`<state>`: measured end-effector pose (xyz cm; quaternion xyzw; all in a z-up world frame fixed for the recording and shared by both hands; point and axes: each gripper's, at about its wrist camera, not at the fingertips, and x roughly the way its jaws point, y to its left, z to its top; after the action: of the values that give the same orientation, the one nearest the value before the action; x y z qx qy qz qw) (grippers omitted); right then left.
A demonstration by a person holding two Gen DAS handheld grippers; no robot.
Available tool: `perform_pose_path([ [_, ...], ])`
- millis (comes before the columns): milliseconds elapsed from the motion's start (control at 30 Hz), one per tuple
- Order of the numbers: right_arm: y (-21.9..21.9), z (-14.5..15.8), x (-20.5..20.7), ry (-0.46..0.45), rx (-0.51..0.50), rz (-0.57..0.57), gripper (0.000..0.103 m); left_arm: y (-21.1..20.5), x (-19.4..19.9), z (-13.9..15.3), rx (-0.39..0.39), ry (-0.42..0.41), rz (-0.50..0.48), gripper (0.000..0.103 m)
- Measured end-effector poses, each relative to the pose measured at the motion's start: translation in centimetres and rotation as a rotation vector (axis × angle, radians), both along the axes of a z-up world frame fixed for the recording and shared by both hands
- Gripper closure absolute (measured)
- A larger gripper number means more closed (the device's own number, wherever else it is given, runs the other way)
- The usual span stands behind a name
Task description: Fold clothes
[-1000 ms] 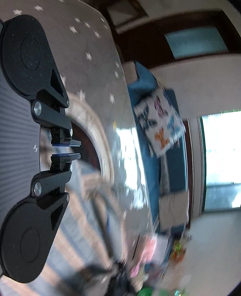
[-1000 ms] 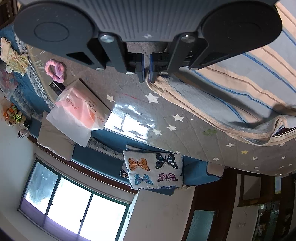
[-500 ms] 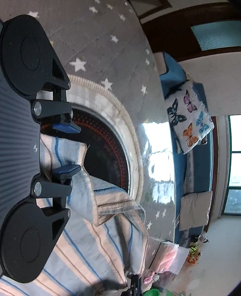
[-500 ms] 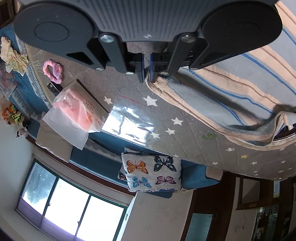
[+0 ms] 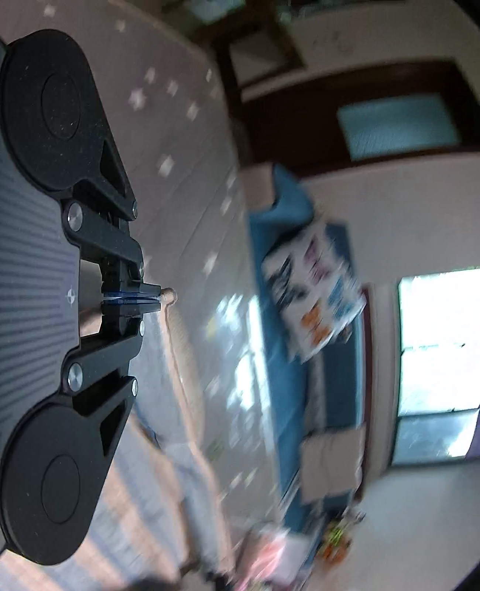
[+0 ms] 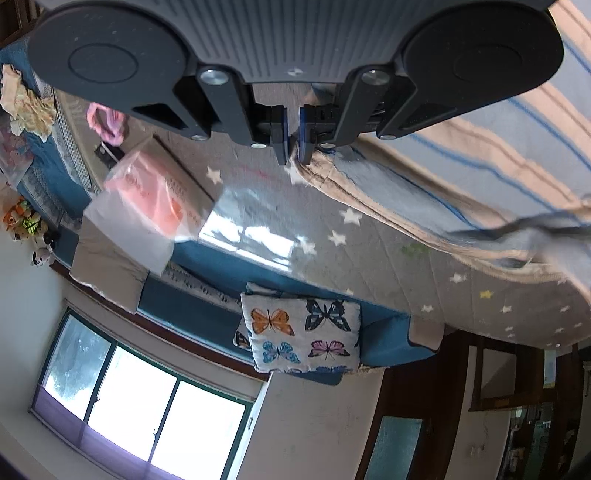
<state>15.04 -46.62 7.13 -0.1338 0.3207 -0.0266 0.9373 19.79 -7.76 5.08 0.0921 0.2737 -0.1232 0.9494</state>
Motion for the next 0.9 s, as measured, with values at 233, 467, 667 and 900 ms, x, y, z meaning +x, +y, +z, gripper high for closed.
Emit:
perform_pose_path([
  [233,1.5,0.2,4.2,-0.019,0.034,0.009,0.098,1.4,3.6,0.3,0.064,-0.033,0.082,0.102],
  [467,2.1,-2.3,9.3,0.043,0.062,-0.018,0.098,1.8,8.4,-3.6,0.174,0.056,0.099,0.101],
  [667,1.2,-2.6,9.1,0.072,0.079,-0.032,0.089,2.8,7.9,-5.5,0.212,0.104,0.112,0.097],
  [900,1.2,-0.6,4.8,0.098,0.084,0.024,0.067,4.2,2.4,-3.4,0.214,0.062,0.113,0.05],
])
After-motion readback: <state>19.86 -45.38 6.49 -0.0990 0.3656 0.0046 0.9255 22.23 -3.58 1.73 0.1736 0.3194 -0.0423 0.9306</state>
